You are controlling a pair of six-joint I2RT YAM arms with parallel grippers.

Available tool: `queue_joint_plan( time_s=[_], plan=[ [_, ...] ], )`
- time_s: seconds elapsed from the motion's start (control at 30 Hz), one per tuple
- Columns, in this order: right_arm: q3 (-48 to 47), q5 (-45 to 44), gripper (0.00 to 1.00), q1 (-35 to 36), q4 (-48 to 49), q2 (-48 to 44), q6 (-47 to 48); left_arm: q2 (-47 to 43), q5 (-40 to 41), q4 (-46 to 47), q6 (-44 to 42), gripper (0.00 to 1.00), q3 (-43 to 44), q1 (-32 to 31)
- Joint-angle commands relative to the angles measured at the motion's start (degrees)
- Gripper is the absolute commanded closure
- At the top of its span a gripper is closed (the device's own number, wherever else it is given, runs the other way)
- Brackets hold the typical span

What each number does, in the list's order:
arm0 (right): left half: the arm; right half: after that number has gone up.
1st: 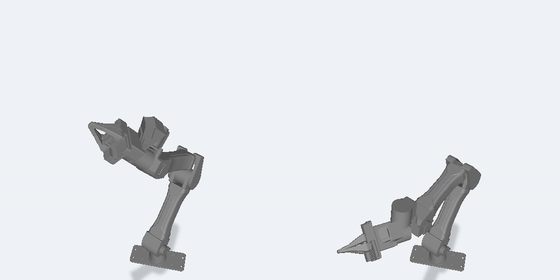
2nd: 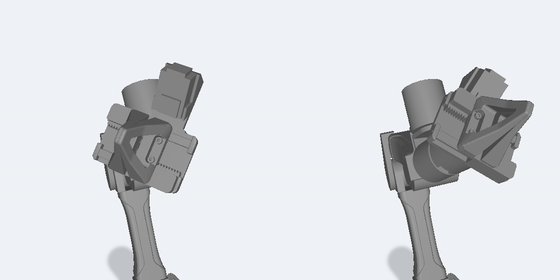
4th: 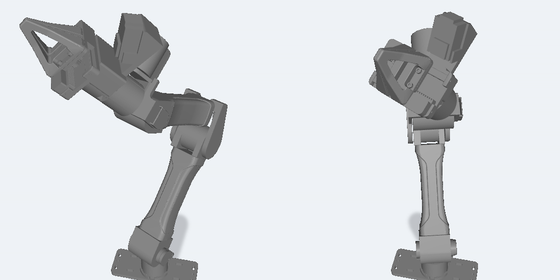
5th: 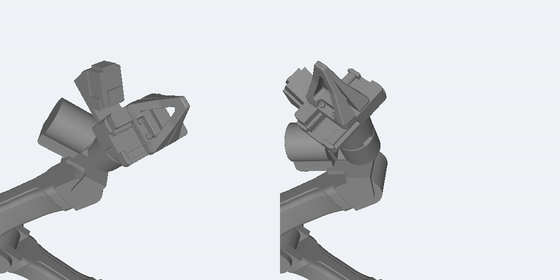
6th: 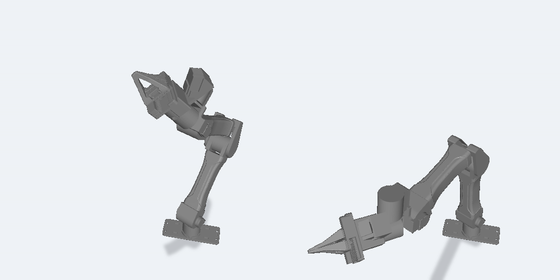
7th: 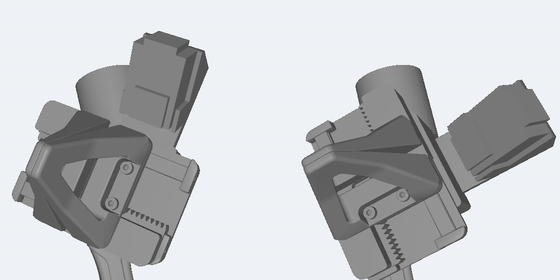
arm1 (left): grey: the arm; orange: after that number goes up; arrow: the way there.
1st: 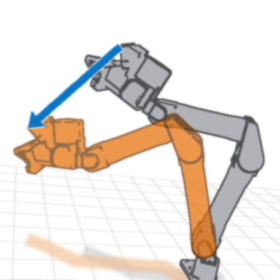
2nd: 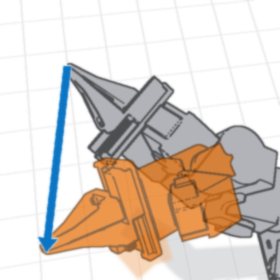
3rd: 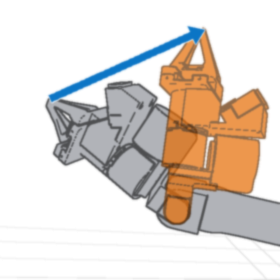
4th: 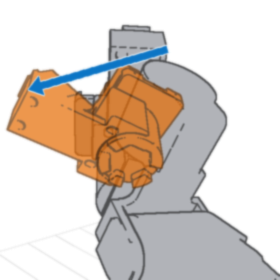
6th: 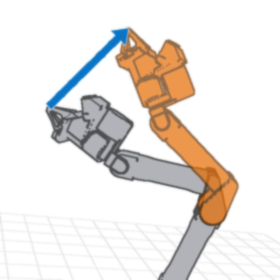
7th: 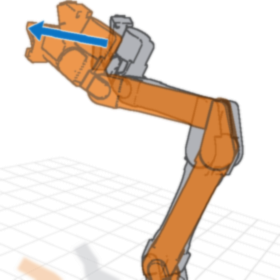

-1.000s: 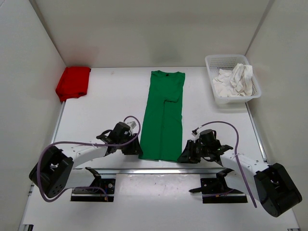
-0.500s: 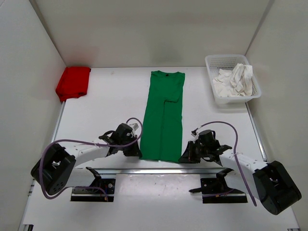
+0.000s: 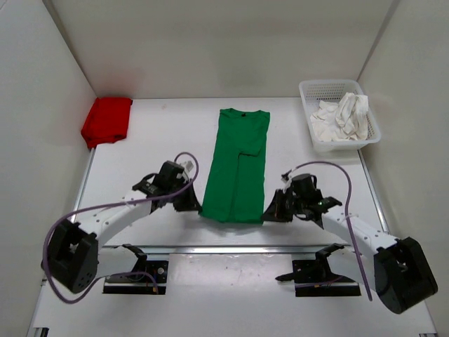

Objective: Fold and stack the t-shirts
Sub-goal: Grab the bottom of the folded rectangular tshirt with both arms, then fold the folded rectangular tshirt in 1/3 of the way

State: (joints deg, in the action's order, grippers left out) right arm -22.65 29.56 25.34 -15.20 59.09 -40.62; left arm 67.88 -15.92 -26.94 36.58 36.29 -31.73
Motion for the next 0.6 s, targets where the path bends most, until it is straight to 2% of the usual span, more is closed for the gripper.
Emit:
queue_joint_plan(
  time_s=[0.0,0.13,0.27,0.43,0.57],
  plan=[
    [-8.34,-0.21,0.99,-4.06,4.47,6.44,5.89,6.80,2.02,3.89,-2.39,1.00,8.59,2.54],
    [-18.88,1.02,1.00,-8.46,6.94,18.13,8.53,15.95,6.06,7.07,-1.95,1.00,19.40,2.46],
    [-28.82,-1.51,1.00,-11.54,6.68,29.21,10.91,26.93,8.36,7.69,-2.65,1.00,30.47,3.60],
    [-37.44,-1.96,1.00,-13.56,5.98,37.74,12.05,36.00,10.55,6.64,-3.26,1.00,40.85,5.18],
    [-39.75,-1.09,1.00,-15.67,6.76,39.52,12.58,41.71,12.67,5.67,-4.41,1.00,47.89,5.27]
  ],
)
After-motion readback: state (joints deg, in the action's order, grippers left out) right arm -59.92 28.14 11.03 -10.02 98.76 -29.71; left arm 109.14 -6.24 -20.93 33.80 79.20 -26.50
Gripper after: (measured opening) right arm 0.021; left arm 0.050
